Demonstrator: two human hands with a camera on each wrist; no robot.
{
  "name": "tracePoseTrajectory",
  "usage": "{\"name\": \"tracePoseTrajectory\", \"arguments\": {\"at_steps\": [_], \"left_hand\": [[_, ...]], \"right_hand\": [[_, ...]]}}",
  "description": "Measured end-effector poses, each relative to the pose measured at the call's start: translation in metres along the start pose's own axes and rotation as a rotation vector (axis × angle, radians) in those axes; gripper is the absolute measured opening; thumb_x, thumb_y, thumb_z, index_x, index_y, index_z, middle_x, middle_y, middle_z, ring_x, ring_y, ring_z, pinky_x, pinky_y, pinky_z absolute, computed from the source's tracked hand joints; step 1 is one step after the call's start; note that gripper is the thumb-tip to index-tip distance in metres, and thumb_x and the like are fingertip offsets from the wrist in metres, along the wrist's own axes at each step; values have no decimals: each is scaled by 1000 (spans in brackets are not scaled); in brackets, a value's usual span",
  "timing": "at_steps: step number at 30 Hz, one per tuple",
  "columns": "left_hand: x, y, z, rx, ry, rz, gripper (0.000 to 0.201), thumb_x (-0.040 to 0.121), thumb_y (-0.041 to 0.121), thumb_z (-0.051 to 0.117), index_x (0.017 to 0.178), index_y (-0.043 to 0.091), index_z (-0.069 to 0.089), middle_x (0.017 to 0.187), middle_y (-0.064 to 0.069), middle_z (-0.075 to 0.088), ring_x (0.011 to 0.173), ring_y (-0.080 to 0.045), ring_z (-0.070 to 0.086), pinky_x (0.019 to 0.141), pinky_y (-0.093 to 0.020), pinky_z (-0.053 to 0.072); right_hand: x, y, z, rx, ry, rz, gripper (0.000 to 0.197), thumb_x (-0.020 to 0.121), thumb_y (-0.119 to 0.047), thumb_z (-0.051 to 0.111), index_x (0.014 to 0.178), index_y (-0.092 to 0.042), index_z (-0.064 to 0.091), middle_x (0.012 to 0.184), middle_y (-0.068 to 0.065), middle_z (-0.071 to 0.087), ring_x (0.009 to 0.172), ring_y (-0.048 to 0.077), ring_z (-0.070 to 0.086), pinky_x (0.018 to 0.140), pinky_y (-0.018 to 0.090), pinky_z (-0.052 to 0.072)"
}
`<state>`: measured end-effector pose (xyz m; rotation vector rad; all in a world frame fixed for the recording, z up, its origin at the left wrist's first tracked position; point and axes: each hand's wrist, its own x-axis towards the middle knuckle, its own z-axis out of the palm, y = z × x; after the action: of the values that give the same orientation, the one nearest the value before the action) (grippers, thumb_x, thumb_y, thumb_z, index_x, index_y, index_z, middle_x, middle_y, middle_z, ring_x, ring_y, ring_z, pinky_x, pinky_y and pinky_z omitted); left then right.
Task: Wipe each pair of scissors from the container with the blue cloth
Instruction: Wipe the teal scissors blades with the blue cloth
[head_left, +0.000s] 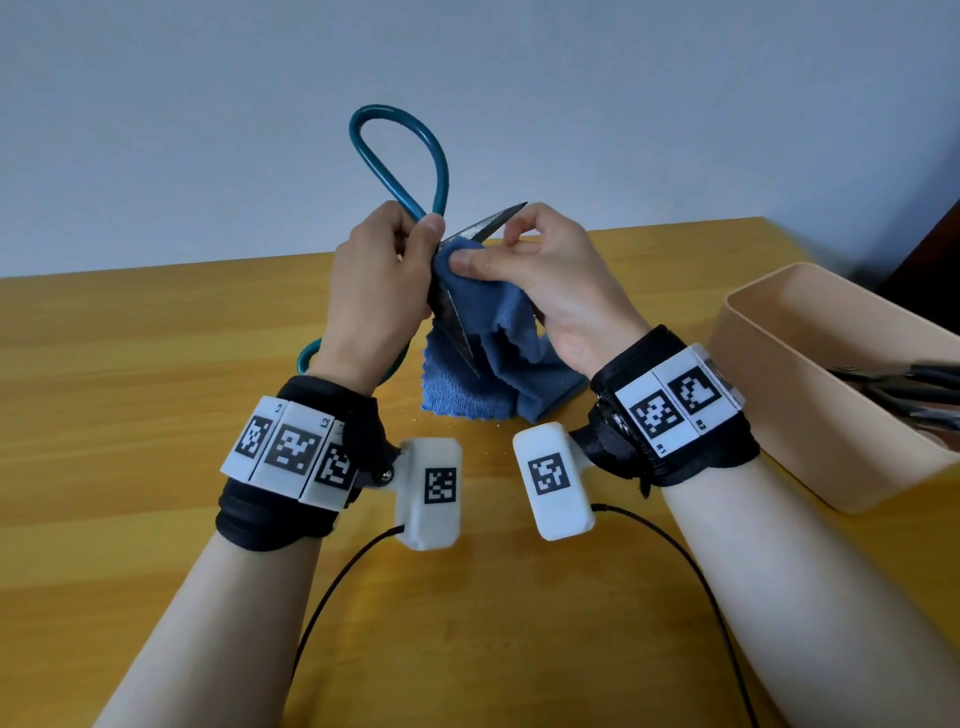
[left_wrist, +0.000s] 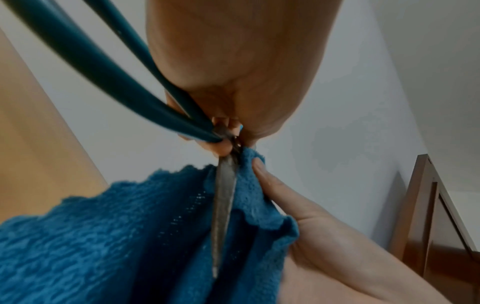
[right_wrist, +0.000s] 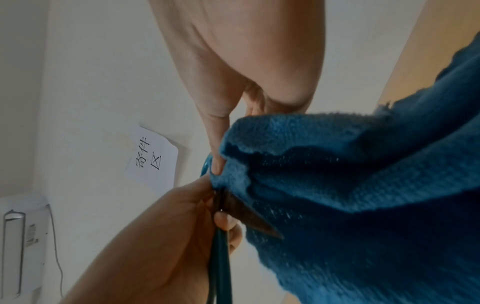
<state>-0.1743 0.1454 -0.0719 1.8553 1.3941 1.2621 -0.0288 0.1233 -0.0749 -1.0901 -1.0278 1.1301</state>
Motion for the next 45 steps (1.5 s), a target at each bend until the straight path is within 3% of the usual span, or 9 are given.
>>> {"name": "tracePoseTrajectory", "arguments": {"at_steps": [3,6,10,14,20,27,32,38,45], "left_hand": [[1,1,0,3,19,-4,31,103,32,51,81,10,49,59,2,57,46,-15,55,60,-39,47],[1,-2,-3,30,22,-11,32,102,34,50,80,10,49,68,-8,61,63,-32,61,69,-52,51],[-2,2,-5,21,11,-17,32,102,33,50,78,11,49,66,-7,61,59,-29,59,69,-52,52],[-1,6,-5,11,25,-9,32,101,33,50,74,16,45,64,-6,61,58,-30,59,68,-51,53],[-3,5,-3,37,1,9,33,99,36,51,76,13,47,72,-16,62,70,-41,60,71,-57,51],[-2,8,-4,-3,15,-11,32,101,34,51,77,14,47,63,-4,59,60,-32,59,69,-52,52],[-5,8,-3,4,21,29,33,98,37,50,78,11,48,72,-19,61,69,-42,58,70,-58,50],[-2,11,-5,-22,33,76,39,97,38,51,80,3,49,72,-21,58,68,-43,57,67,-58,50],[0,6,-7,-24,26,60,37,99,35,52,81,3,49,64,-12,59,62,-40,59,64,-51,50]], "right_hand": [[-1,1,2,93,54,-18,46,74,-2,84,94,-12,44,81,16,74,68,27,72,57,33,55],[-3,12,13,15,39,-22,44,75,-5,85,91,-12,44,86,18,71,77,31,72,69,43,60],[-1,7,11,-7,48,-42,47,75,-5,85,96,-11,43,82,13,74,71,22,72,63,32,57],[3,0,0,129,144,-74,50,75,-3,84,96,-12,40,77,9,72,74,27,70,68,39,57],[0,4,6,-8,-19,-15,46,76,-1,82,95,-11,42,76,9,71,65,15,71,60,25,54],[4,-5,-8,156,81,-57,49,75,-2,83,94,-13,39,85,14,70,81,30,71,76,43,60],[-1,0,4,48,2,-33,46,75,0,82,89,-13,41,83,15,70,70,23,71,62,31,56],[-3,-7,2,155,24,-82,52,75,3,82,101,-12,39,79,14,74,72,29,72,66,38,60],[2,-14,-10,205,147,-97,50,75,1,82,93,-14,38,74,6,69,71,24,69,65,37,59]]}}
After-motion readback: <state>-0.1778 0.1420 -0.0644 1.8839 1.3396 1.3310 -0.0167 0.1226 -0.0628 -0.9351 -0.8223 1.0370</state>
